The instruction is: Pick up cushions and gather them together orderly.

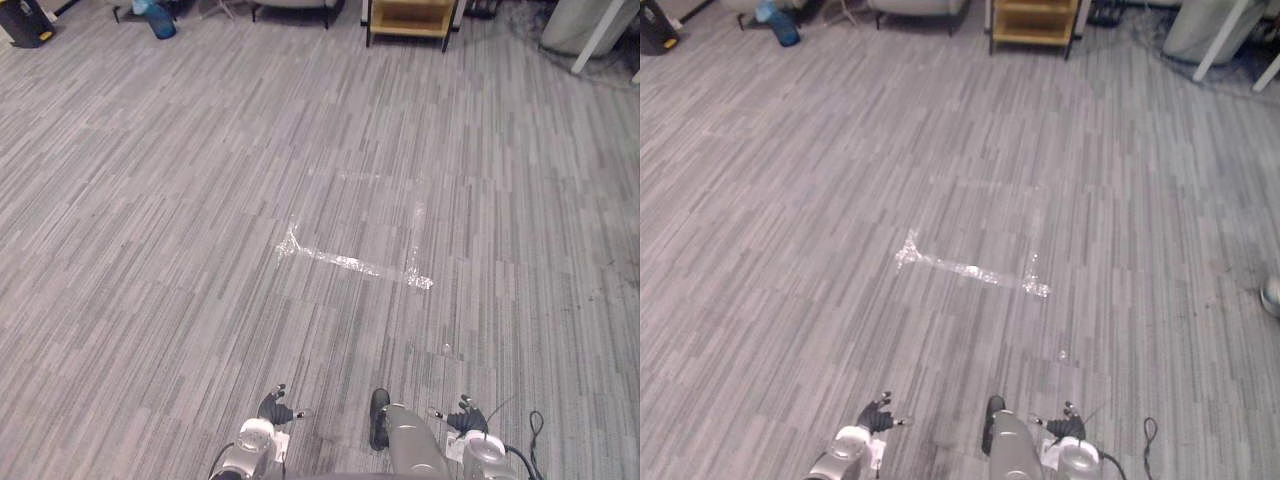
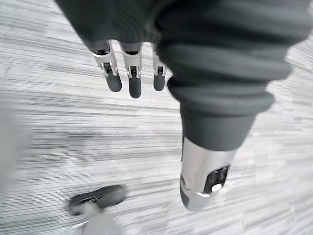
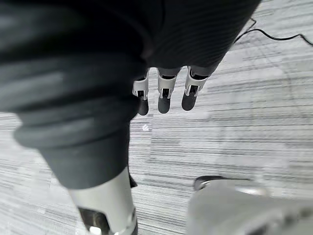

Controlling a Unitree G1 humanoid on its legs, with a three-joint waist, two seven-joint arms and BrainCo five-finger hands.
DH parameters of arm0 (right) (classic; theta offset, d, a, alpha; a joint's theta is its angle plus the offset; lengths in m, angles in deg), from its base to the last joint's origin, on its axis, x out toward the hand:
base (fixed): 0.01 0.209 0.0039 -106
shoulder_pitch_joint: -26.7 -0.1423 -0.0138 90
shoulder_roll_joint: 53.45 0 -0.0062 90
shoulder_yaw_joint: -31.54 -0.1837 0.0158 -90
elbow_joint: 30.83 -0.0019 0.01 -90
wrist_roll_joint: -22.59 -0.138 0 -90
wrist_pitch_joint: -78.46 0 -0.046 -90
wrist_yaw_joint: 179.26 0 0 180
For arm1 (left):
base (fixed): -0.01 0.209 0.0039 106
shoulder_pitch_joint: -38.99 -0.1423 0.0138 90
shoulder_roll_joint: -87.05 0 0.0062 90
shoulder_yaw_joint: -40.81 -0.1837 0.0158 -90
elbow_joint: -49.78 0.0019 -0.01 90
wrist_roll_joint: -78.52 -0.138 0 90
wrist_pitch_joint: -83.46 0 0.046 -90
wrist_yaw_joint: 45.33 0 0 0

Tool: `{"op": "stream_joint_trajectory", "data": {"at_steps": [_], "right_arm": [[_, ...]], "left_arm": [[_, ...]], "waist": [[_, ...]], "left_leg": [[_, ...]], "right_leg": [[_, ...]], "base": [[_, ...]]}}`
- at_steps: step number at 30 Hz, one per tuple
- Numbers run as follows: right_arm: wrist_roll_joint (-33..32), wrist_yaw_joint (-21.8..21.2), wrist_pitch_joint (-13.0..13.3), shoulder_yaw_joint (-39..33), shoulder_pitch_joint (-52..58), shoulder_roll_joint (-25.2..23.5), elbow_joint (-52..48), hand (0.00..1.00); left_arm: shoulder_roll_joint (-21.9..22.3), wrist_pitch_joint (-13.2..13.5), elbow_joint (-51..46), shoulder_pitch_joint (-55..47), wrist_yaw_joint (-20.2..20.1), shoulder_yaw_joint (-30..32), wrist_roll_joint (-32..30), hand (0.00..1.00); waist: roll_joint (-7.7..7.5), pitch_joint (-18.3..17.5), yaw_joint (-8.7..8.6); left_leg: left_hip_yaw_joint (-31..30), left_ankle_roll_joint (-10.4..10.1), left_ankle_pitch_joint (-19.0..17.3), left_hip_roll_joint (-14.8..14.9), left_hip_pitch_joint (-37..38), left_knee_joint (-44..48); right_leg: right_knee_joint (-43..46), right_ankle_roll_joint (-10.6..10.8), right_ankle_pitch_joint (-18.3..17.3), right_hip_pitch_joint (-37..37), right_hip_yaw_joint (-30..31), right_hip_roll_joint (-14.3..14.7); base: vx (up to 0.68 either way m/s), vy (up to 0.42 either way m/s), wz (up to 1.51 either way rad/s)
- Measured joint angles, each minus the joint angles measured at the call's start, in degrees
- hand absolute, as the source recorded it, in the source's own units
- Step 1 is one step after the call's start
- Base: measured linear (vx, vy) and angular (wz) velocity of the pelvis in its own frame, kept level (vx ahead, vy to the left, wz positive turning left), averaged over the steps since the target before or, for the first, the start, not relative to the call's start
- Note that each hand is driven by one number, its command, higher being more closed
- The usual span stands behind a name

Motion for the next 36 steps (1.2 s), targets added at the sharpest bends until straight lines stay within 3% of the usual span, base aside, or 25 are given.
{"op": "stream_joint_trajectory", "data": {"at_steps": [2,6,7,8,9,10,12,13,15,16,18,19,21,22,24,25,26,27,29,30,31,32,33,35,36], "right_arm": [[-0.19,-0.07,-0.03,0.06,0.11,-0.87,0.29,0.0],[-2.33,0.17,0.21,-0.66,-0.9,-0.45,0.1,0.0],[-2.34,0.21,0.25,-1.36,-0.94,-0.19,0.14,0.0],[-2.33,0.25,0.24,-1.66,-0.8,0.26,0.3,0.0],[-2.32,0.36,0.23,-1.63,-0.75,0.53,0.37,0.0],[-2.21,0.32,0.23,-1.48,-0.62,-0.32,0.39,0.0],[-2.1,0.17,0.21,-1.72,-0.54,-0.47,0.38,0.0],[-2.05,0.12,0.18,-2.16,-0.42,-0.66,0.83,0.0],[-1.99,-0.03,0.03,-2.32,-0.34,-1.63,1.26,0.0],[-1.97,-0.17,0.03,-2.31,-0.05,-2.21,1.2,0.0],[-1.76,-0.55,0.01,-2.24,1.03,-2.18,1.02,0.0],[-0.92,-0.59,0.01,-2.26,1.29,-1.94,0.87,0.0],[0.15,-0.64,-0.03,-2.25,0.47,-1.7,0.66,0.0],[0.06,-0.73,-0.04,-2.28,-0.02,-1.71,0.28,0.0],[0.13,-0.8,-0.11,-2.19,-0.13,-1.7,0.1,0.0],[0.13,-0.83,-0.19,-2.16,0.58,-1.93,0.22,0.0],[0.14,-0.88,-0.4,-2.21,1.63,-1.75,0.36,0.0],[0.13,-1.02,-0.64,-2.53,1.6,-0.63,0.63,0.0],[0.14,-1.1,-0.64,-4.67,1.7,0.07,0.45,0.0],[0.09,-1.07,-0.67,-5.02,1.68,0.05,0.44,0.0],[0.05,-1.07,-0.76,-4.57,1.85,-0.15,0.32,0.0],[0.01,-1.07,-0.96,-4.35,1.99,-0.97,-0.07,0.0],[-0.01,-1.05,-1.0,-4.35,2.46,-1.44,-0.11,0.0],[-0.6,-1.03,-0.99,-4.49,2.47,-2.13,-0.07,0.0],[-1.15,-0.99,-0.98,-4.48,2.28,-2.23,-0.11,0.0]], "left_arm": [[-0.35,0.18,-1.63,-0.48,-0.06,-0.08,0.0,0.0],[0.03,0.38,-3.97,0.06,-0.17,0.05,0.01,0.0],[0.43,0.41,-3.9,0.07,-0.31,0.19,0.01,0.0],[0.87,0.43,-3.87,-0.84,-0.51,0.42,0.01,0.0],[0.84,0.57,-3.9,-1.31,-0.57,0.68,0.04,0.0],[0.63,0.57,-3.58,-1.27,-0.55,1.11,0.04,0.0],[0.54,0.62,-2.87,-1.08,-0.89,1.19,0.01,0.0],[0.25,0.76,-2.83,-0.93,-0.99,1.17,0.13,0.0],[-0.84,0.53,-2.08,-0.62,-1.0,1.13,1.17,0.0],[-1.79,-0.07,-1.14,-1.02,-1.01,0.78,1.27,0.0],[-2.4,-0.11,-0.37,-1.18,-0.95,-0.56,1.34,0.0],[-2.5,-0.09,-0.37,-0.9,-0.95,-0.8,1.39,0.0],[-2.38,-0.07,-0.42,-0.27,-0.91,-0.73,1.48,0.0],[-2.35,0.0,-0.57,0.06,-0.91,-0.74,1.82,0.0],[-2.62,0.03,-0.61,-0.15,-0.9,-0.6,1.94,0.0],[-2.99,0.05,-0.6,-1.1,-0.91,-0.58,1.96,0.0],[-3.2,-0.02,-0.35,-1.79,-0.89,-0.49,1.97,0.0],[-1.8,-0.07,0.06,-1.95,-0.87,0.03,1.97,0.0],[0.38,0.05,0.23,-2.0,-1.02,1.79,1.63,0.0],[1.12,0.04,0.25,-1.78,-1.07,2.87,1.58,0.0],[1.86,0.03,0.16,-1.7,-1.12,4.38,1.58,0.0],[2.01,0.06,-0.5,-1.85,-1.24,4.47,1.58,0.0],[1.9,0.17,-0.8,-2.0,-1.36,4.39,1.58,0.0],[1.57,0.27,-2.24,-2.24,-1.85,3.8,1.58,0.0],[1.72,0.25,-2.58,-2.12,-1.9,3.33,1.58,0.0]], "waist": [[-2.55,0.89,0.66],[-2.88,1.09,2.63],[-2.75,1.08,3.17],[-1.45,0.39,3.44],[-1.11,-0.05,4.22],[-2.72,-0.86,4.36],[-3.39,-1.77,3.88],[-4.03,-1.6,3.79],[-6.48,-1.37,3.45],[-6.93,-1.34,2.75],[-6.67,-1.58,2.55],[-6.05,-1.69,2.03],[-4.76,-0.97,1.78],[-3.82,-0.72,1.51],[-4.17,-0.99,0.65],[-5.74,-1.42,0.17],[-6.23,-1.9,-0.47],[-3.9,-2.54,-0.31],[-2.03,-3.22,-0.45],[-1.45,-3.06,-0.32],[-0.92,-2.72,-0.32],[-1.01,-2.04,-0.07],[-1.42,-1.36,0.26],[-2.55,-1.07,1.19],[-2.5,-1.05,1.84]], "left_leg": [[3.16,1.19,-3.02,-1.41,-6.53,2.22],[6.86,1.82,-4.56,-5.89,-15.32,-16.27],[6.47,0.8,-1.25,-9.26,-15.37,-30.79],[5.37,0.06,3.65,-10.99,-14.83,-43.08],[4.46,1.4,11.39,-11.96,-14.5,-45.22],[4.46,5.85,12.17,-14.14,-14.2,-45.27],[3.8,8.17,9.72,-15.95,-14.26,-44.33],[4.18,7.76,7.6,-16.6,-12.67,-43.83],[3.38,7.93,3.4,-18.44,-7.46,-44.04],[2.99,7.84,1.62,-18.72,-2.82,-44.8],[2.35,7.85,0.34,-18.49,4.61,-47.91],[1.53,7.81,-0.12,-17.5,8.41,-50.17],[1.46,7.69,-0.19,-15.41,11.84,-51.92],[1.4,7.28,-0.43,-13.6,13.8,-52.9],[1.14,4.78,-2.0,-12.42,16.4,-53.45],[0.32,2.78,-3.96,-12.79,18.35,-53.38],[-1.66,1.4,-7.05,-12.53,20.69,-52.33],[-2.25,0.98,-7.92,-10.08,20.86,-50.85],[-4.85,-0.06,-7.24,-7.1,14.52,-35.21],[-5.36,-1.48,-5.01,-5.95,11.28,-27.36],[-5.93,-1.8,0.13,-4.2,6.39,-15.89],[-4.71,-1.2,-0.41,-2.1,2.31,-5.24],[-3.31,-0.71,-1.6,-1.33,0.3,-1.05],[0.27,0.19,-4.25,-1.32,-4.27,-0.86],[2.21,0.87,-5.51,-2.15,-6.62,-6.23]], "right_leg": [[-5.71,-0.68,-0.56,9.04,0.87,-0.53],[-13.12,0.55,-1.21,16.78,2.05,-1.46],[-15.25,2.41,-2.41,19.85,2.49,-2.15],[-17.63,3.15,-3.06,22.66,3.36,-1.8],[-18.94,4.23,-3.85,24.29,4.73,-1.69],[-18.03,5.28,-4.59,24.51,5.48,-3.39],[-8.22,6.0,-5.0,20.02,5.58,-5.4],[1.53,7.83,-5.29,16.82,6.57,-6.43],[22.82,16.82,-2.38,9.36,9.06,-8.67],[31.59,15.35,-3.23,6.56,7.95,-9.53],[34.24,10.21,-6.44,3.23,4.08,-10.84],[30.3,7.39,-8.44,0.08,0.91,-10.6],[20.22,6.49,-8.8,-4.37,-2.17,-9.17],[8.69,7.05,-5.4,-7.33,-2.44,-7.45],[-6.95,7.66,3.81,-8.48,-0.3,-5.93],[-13.67,8.55,9.56,-8.39,2.42,-6.22],[-11.31,6.78,18.87,-8.65,4.29,-6.07],[-6.68,5.28,16.08,-9.89,3.21,-4.23],[-3.47,3.35,10.64,-8.85,1.35,-2.48],[-3.82,2.64,9.16,-7.17,0.61,-1.73],[-4.87,1.76,7.59,-4.0,0.26,-0.63],[-6.28,0.45,5.61,0.08,0.01,0.5],[-7.16,-0.01,4.72,3.22,0.07,0.88],[-9.94,0.48,4.36,8.09,0.23,0.89],[-11.89,0.6,3.95,10.62,1.13,0.84]], "base": [[0.56,-0.158,-0.17],[0.5,-0.049,-0.29],[0.53,0.048,-0.32],[0.59,0.112,-0.53],[0.72,0.172,-0.5],[0.62,0.158,-0.23],[0.61,0.15,0.23],[0.71,0.166,0.26],[0.64,0.104,0.14],[0.59,0.052,0.08],[0.66,0.009,0.12],[0.57,-0.05,0.22],[0.53,-0.117,0.18],[0.65,-0.19,0.18],[0.55,-0.211,0.36],[0.59,-0.295,0.6],[0.6,-0.302,0.44],[0.71,-0.368,0.39],[0.56,-0.302,0.23],[0.4,-0.232,0.22],[0.48,-0.245,0.17],[0.47,-0.212,0.1],[0.44,-0.176,-0.07],[0.44,-0.157,-0.18],[0.36,-0.089,-0.28]]}}
